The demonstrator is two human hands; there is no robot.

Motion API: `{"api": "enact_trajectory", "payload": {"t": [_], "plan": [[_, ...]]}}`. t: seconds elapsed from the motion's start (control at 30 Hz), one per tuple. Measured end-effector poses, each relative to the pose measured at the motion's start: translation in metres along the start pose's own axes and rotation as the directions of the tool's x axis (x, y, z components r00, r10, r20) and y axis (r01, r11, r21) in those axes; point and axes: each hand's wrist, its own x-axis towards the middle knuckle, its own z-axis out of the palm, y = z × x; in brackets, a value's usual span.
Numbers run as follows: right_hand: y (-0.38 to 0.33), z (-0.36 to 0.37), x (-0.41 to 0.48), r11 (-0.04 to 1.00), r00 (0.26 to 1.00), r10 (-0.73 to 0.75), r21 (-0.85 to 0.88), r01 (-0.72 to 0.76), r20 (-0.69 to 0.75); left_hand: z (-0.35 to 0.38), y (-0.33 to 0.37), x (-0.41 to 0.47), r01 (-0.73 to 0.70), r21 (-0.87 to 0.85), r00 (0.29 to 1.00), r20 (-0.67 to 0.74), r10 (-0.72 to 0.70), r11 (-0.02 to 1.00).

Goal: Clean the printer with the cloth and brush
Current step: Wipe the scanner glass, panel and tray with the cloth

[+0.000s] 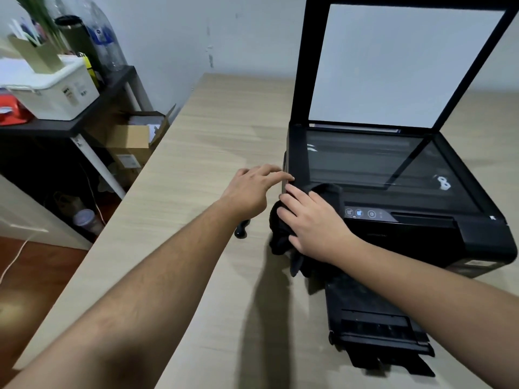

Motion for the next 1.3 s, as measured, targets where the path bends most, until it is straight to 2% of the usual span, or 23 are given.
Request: {"api": "enact_trajectory", "payload": {"t": [0.13, 0.23, 0.4, 0.5, 0.57, 0.63, 0.7, 0.77, 0.8, 0.87, 0.93, 1.0, 1.03, 1.1, 1.17, 1.2, 1.3], "plan": [[0.024, 0.026, -0.045, 0.962, 0.965, -0.259, -0.102, 0.254, -0.031, 0.001, 0.002, -0.002, 0.012, 0.008, 1.000, -0.007, -0.012, 1.000], [0.059, 0.045, -0.098, 0.944, 0.953, -0.303, -0.141, 0.299, -0.007, 0.002, 0.001, -0.002, 0.035, 0.011, 0.999, 0.010, -0.035, 0.999], [0.096, 0.048, -0.154, 0.977, 0.977, -0.199, -0.091, 0.192, -0.072, 0.013, 0.009, -0.009, 0.110, -0.026, 0.994, -0.016, -0.110, 0.994], [0.090, 0.051, -0.158, 0.994, 0.983, -0.104, -0.002, 0.105, -0.154, 0.027, 0.021, -0.023, 0.188, -0.105, 0.973, -0.113, -0.200, 0.977], [0.081, 0.047, -0.161, 0.990, 0.979, 0.021, 0.139, 0.007, -0.202, 0.046, 0.033, -0.039, 0.276, -0.251, 0.917, -0.219, -0.332, 0.928], [0.073, 0.042, -0.165, 0.954, 0.956, 0.179, 0.280, -0.111, -0.230, 0.068, 0.046, -0.058, 0.366, -0.458, 0.825, -0.243, -0.510, 0.810], [0.062, 0.039, -0.174, 0.880, 0.917, 0.349, 0.404, -0.250, -0.192, 0.090, 0.065, -0.076, 0.440, -0.623, 0.763, -0.120, -0.635, 0.646], [0.047, 0.044, -0.183, 0.806, 0.879, 0.466, 0.456, -0.376, -0.099, 0.107, 0.084, -0.088, 0.511, -0.706, 0.747, 0.084, -0.660, 0.489], [0.039, 0.050, -0.185, 0.789, 0.870, 0.491, 0.449, -0.421, -0.048, 0.114, 0.094, -0.090, 0.549, -0.732, 0.744, 0.210, -0.634, 0.403], [0.024, 0.060, -0.188, 0.753, 0.863, 0.495, 0.444, -0.485, 0.102, 0.121, 0.113, -0.091, 0.643, -0.735, 0.721, 0.486, -0.495, 0.214], [0.019, 0.067, -0.192, 0.717, 0.848, 0.458, 0.453, -0.530, 0.267, 0.130, 0.127, -0.088, 0.721, -0.684, 0.674, 0.652, -0.348, 0.115], [0.021, 0.071, -0.201, 0.727, 0.853, 0.416, 0.447, -0.521, 0.316, 0.139, 0.134, -0.086, 0.731, -0.680, 0.662, 0.684, -0.306, 0.060], [0.023, 0.068, -0.204, 0.760, 0.885, 0.379, 0.453, -0.465, 0.271, 0.143, 0.137, -0.084, 0.724, -0.690, 0.662, 0.687, -0.301, 0.018], [0.024, 0.064, -0.207, 0.846, 0.962, 0.209, 0.462, -0.268, 0.175, 0.148, 0.140, -0.081, 0.710, -0.701, 0.652, 0.691, -0.310, -0.067], [0.032, 0.075, -0.205, 0.912, 0.987, 0.033, 0.400, -0.095, 0.158, 0.149, 0.142, -0.079, 0.711, -0.696, 0.638, 0.699, -0.324, -0.102], [0.039, 0.081, -0.200, 0.919, 0.980, 0.041, 0.377, -0.114, 0.196, 0.150, 0.143, -0.079, 0.714, -0.693, 0.634, 0.700, -0.328, -0.102], [0.047, 0.092, -0.173, 0.821, 0.904, 0.301, 0.400, -0.408, 0.305, 0.151, 0.143, -0.079, 0.704, -0.704, 0.643, 0.688, -0.338, -0.092]]}}
